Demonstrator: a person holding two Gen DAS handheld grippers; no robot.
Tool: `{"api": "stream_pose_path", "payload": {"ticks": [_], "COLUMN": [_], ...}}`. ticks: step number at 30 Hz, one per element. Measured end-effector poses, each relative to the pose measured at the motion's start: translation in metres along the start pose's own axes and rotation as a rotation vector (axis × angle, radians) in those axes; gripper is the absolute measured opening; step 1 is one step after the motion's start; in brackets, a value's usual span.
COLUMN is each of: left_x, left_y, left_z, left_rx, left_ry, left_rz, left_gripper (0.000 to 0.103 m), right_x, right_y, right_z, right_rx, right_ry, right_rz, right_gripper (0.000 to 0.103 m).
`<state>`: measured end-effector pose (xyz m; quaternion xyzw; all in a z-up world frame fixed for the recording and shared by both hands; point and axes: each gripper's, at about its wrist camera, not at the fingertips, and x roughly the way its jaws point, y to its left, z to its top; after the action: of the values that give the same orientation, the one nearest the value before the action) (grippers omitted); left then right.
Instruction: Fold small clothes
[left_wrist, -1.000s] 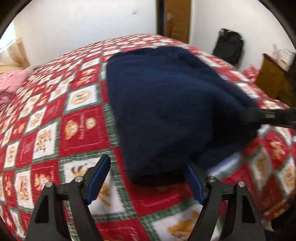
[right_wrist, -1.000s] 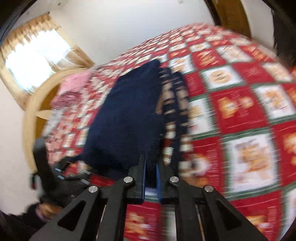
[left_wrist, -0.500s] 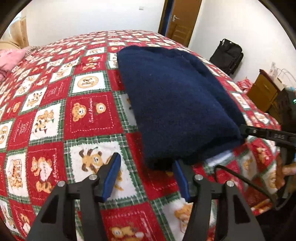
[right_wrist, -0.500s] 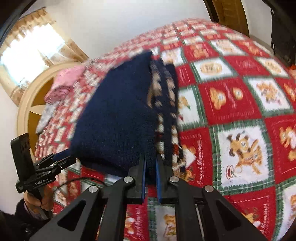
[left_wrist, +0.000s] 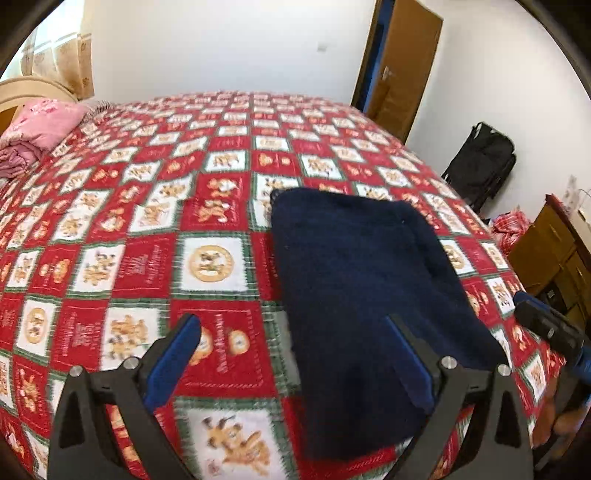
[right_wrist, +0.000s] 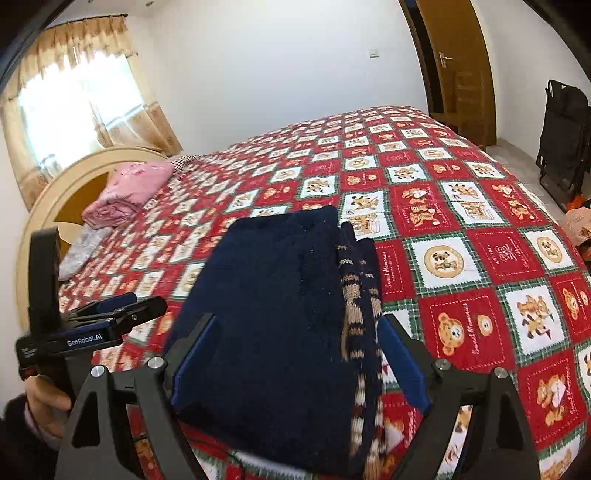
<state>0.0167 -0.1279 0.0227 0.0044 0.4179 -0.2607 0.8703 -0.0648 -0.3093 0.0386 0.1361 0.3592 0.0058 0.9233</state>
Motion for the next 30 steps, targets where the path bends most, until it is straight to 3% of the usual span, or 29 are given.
{"api": "stream_pose_path", "payload": {"ticks": [8,10,12,20,22,25,30], "left_x": [0.029,0.037,0.042,0.057,0.059,0.062,0.057], "left_y": [-0.018,-0.019,-0.021,-0.028,-0.028,-0.027,-0.015], "left_z": [0.003,0.001,0.0,-0.003,-0.005,-0.007,-0.006], "left_rx": [0.034,0.031,0.028,-0.001,-0.009,-0.019,-0.075], "left_ry": [0.075,0.094,0.106,0.129,0.129,0.13,0.163], "left_rz": [0.044,0.05,0.053,0.026,0.016,0.005,-0.089], "left_gripper": [0.1,0.1,0.1,0.1,0.1,0.1,0.1], "right_x": [0.015,0.012,0.009,0.005,0.009,0.014,0.011], "right_y": [-0.015,-0.02,-0.023,-0.026,-0.03,-0.036,-0.041], "right_z": [-0.011,-0.016,-0.019,-0.014,-0.016,-0.019,-0.012], "right_rx": [0.026,0.016,0.013,0.004,0.021,0.053,0.049], "right_ry": [0.025,0.019,0.015,-0.013,-0.005,0.017,0.017], "right_rz": [-0.047,-0.065,-0.077,-0.09,-0.089,-0.062,-0.052], "right_gripper": [0.087,0.08,0.08,0.08,0.073,0.072,0.072]}}
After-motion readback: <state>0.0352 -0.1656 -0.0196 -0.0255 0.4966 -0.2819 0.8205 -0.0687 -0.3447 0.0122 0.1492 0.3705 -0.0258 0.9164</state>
